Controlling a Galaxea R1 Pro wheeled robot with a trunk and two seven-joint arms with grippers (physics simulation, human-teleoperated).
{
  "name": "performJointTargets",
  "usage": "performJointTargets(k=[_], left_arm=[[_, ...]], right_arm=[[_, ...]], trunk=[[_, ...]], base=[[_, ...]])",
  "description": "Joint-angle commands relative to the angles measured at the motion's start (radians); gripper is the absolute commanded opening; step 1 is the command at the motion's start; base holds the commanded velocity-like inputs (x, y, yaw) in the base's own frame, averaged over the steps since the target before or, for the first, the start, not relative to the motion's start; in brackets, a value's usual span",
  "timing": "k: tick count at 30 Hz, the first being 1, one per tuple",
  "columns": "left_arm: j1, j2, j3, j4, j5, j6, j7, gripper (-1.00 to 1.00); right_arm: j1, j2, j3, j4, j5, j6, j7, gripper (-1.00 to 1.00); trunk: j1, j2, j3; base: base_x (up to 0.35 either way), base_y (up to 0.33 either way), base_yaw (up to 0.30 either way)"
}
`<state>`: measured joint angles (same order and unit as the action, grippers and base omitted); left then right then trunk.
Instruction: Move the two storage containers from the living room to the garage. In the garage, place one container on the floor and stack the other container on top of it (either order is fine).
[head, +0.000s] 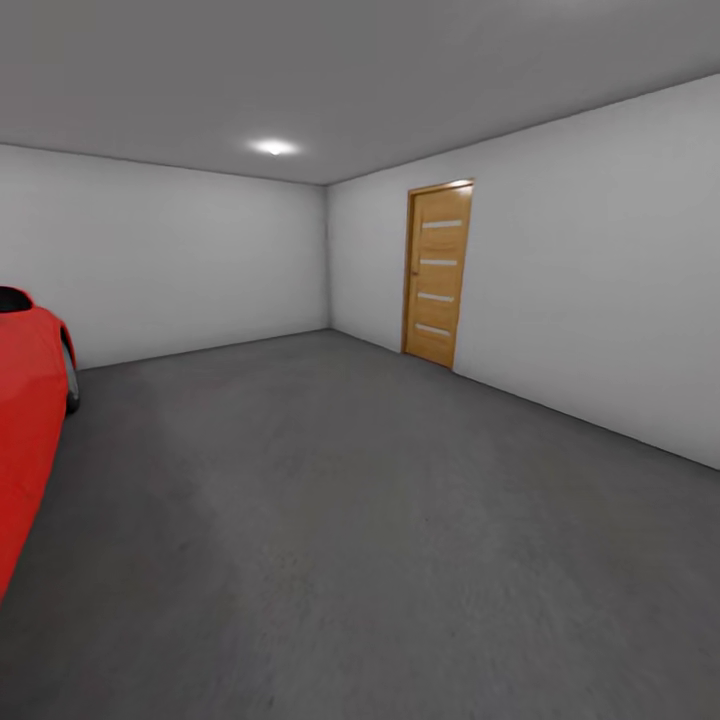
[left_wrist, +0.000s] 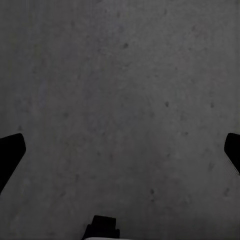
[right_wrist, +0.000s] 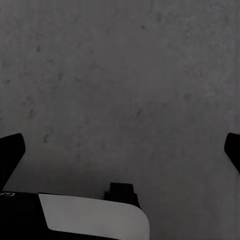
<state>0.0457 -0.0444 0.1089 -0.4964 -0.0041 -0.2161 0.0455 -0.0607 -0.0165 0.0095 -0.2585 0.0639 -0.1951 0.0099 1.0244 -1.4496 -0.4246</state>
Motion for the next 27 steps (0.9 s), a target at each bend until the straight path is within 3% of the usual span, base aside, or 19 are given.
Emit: performJointTargets(k=[1, 27], left_arm=[[0.000, -0.001, 0.003, -0.001, -0.001, -0.001, 0.000, 1.00], [0.000, 0.000, 0.005, 0.009, -0.002, -0.005, -0.001, 1.00]], right_arm=[[-0.001, 0.000, 0.000, 0.001, 0.007, -0.003, 0.001, 1.00], [-0.001, 0.000, -0.003, -0.004, 0.008, -0.004, -0.001, 1.00]], trunk=[[0.001, 0.000, -0.001], [0.001, 0.000, -0.001]], base=[[0.328, 0.000, 0.000], [0.327, 0.000, 0.000]])
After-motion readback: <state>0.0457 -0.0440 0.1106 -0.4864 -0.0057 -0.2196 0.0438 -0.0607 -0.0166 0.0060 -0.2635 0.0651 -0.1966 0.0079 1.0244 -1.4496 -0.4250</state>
